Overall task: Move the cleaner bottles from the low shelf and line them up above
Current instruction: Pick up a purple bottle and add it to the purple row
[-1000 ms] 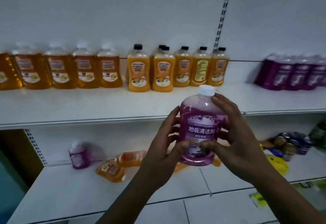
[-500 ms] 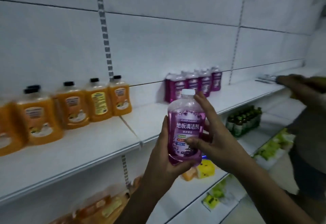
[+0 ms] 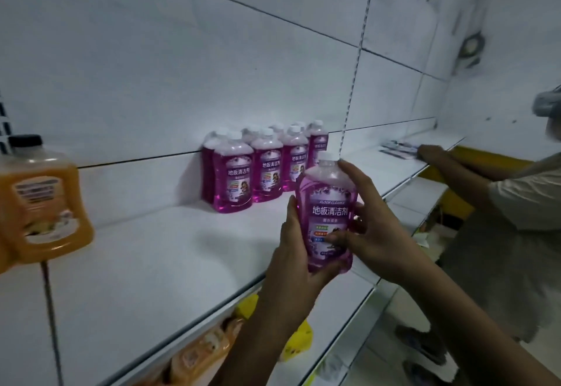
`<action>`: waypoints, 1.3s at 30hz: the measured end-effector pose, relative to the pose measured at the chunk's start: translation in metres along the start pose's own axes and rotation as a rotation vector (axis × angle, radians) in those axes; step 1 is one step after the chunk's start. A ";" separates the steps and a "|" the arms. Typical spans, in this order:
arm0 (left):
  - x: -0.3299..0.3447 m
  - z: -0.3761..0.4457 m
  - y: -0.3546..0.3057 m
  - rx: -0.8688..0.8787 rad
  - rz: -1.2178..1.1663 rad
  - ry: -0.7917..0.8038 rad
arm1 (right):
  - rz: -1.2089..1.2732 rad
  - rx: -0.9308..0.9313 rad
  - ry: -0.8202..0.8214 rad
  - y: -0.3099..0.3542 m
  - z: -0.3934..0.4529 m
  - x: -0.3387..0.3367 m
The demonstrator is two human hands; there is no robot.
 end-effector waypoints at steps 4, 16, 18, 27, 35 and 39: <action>0.020 0.045 0.019 -0.040 0.098 -0.045 | -0.066 -0.044 -0.055 -0.031 0.027 -0.019; 0.082 0.137 0.087 -0.238 0.666 -0.275 | 0.006 -0.256 0.071 -0.159 0.101 -0.046; 0.091 0.149 0.089 -0.248 0.730 -0.286 | 0.080 -0.291 0.112 -0.178 0.118 -0.049; 0.102 0.151 0.092 -0.321 1.089 -0.277 | 0.079 -0.401 0.080 -0.261 0.230 -0.042; 0.091 0.133 0.062 -0.103 0.749 -0.559 | -0.115 -0.512 0.126 -0.270 0.271 -0.018; 0.090 0.093 0.032 -0.007 0.601 -0.624 | -0.213 -0.531 -0.122 -0.252 0.256 -0.047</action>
Point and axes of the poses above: each hand's wrist, its own z-axis towards the middle knuckle, its own x-axis out of the palm, y = z × x, the point moved 8 cm from there along z, towards the middle knuckle, and after that the axes turned 9 degrees about -z, right-handed, at the moved point
